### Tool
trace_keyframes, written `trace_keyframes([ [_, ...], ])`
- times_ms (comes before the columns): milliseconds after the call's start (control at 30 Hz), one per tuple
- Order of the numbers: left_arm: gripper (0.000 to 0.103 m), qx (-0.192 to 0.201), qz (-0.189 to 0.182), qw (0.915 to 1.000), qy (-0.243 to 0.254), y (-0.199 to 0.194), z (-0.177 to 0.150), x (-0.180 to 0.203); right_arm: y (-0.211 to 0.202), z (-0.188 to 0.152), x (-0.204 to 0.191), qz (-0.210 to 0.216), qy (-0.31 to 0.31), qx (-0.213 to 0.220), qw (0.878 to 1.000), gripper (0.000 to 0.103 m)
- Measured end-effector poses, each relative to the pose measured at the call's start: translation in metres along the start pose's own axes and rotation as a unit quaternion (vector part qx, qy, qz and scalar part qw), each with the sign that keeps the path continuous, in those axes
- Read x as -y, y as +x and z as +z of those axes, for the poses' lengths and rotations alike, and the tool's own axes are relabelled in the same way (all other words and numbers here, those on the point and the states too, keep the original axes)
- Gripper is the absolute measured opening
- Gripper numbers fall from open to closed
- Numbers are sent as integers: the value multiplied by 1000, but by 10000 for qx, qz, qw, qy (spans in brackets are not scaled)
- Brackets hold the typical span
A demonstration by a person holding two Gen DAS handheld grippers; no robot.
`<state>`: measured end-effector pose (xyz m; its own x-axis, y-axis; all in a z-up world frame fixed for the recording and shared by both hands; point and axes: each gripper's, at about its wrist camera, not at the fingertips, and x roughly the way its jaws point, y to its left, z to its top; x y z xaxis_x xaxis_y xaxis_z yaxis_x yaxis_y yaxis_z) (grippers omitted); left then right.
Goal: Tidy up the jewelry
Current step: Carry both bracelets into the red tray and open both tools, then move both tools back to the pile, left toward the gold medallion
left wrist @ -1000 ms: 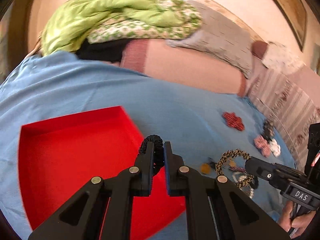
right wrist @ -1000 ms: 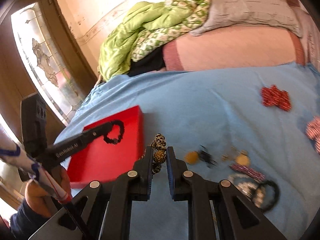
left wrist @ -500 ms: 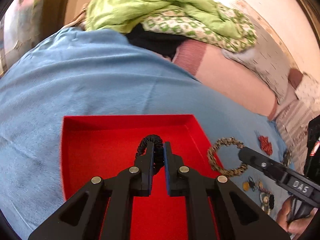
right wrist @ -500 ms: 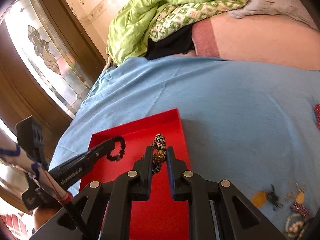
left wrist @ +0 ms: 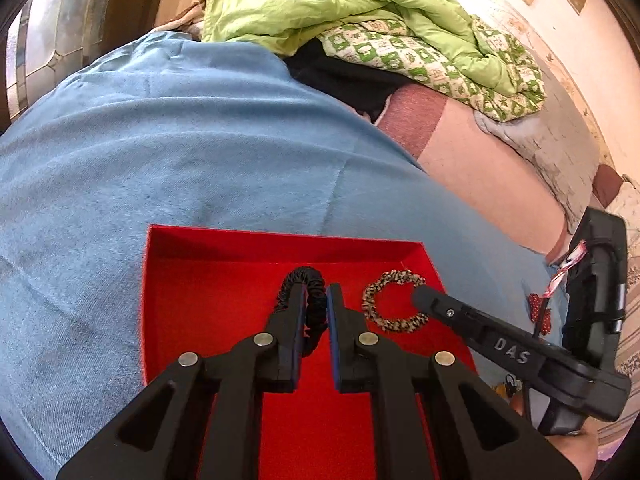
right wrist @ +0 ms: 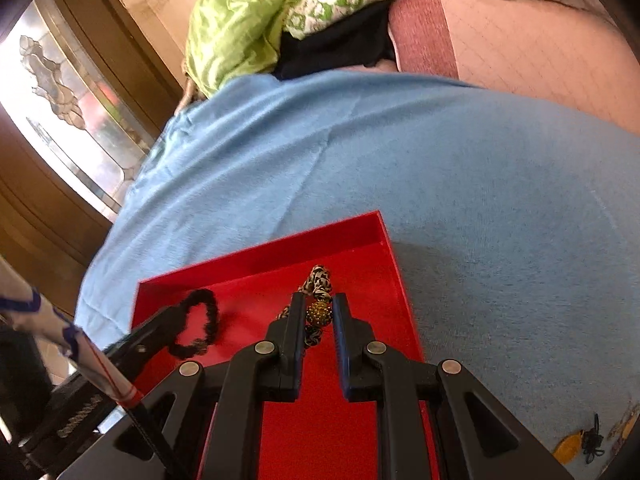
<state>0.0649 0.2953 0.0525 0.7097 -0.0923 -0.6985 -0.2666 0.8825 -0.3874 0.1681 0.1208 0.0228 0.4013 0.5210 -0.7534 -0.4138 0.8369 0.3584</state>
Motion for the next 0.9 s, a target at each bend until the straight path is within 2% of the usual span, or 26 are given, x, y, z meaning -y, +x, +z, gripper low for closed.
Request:
trace_keyframes([
  [133, 12, -17, 20, 10000, -54, 1, 0, -2, 2, -1, 1, -154, -56, -4, 9999, 15],
  [200, 25, 8, 50, 10000, -76, 0, 0, -3, 2, -2, 2, -141, -66, -20, 9999, 16],
  [267, 32, 40, 69, 9999, -103, -1, 0, -3, 0, -2, 2, -155, -90, -29, 9998, 20],
  [367, 33, 67, 46, 9999, -134, -2, 0, -3, -6, -1, 2, -147, -114, 56, 9998, 32],
  [633, 32, 148, -40, 9998, -145, -7, 1, 2, -38, -2, 6, 66, -65, 313, 9995, 32],
  [900, 33, 189, -171, 9996, 131, -11, -2, 27, -81, -19, 28, 178, 94, 556, 9983, 32],
])
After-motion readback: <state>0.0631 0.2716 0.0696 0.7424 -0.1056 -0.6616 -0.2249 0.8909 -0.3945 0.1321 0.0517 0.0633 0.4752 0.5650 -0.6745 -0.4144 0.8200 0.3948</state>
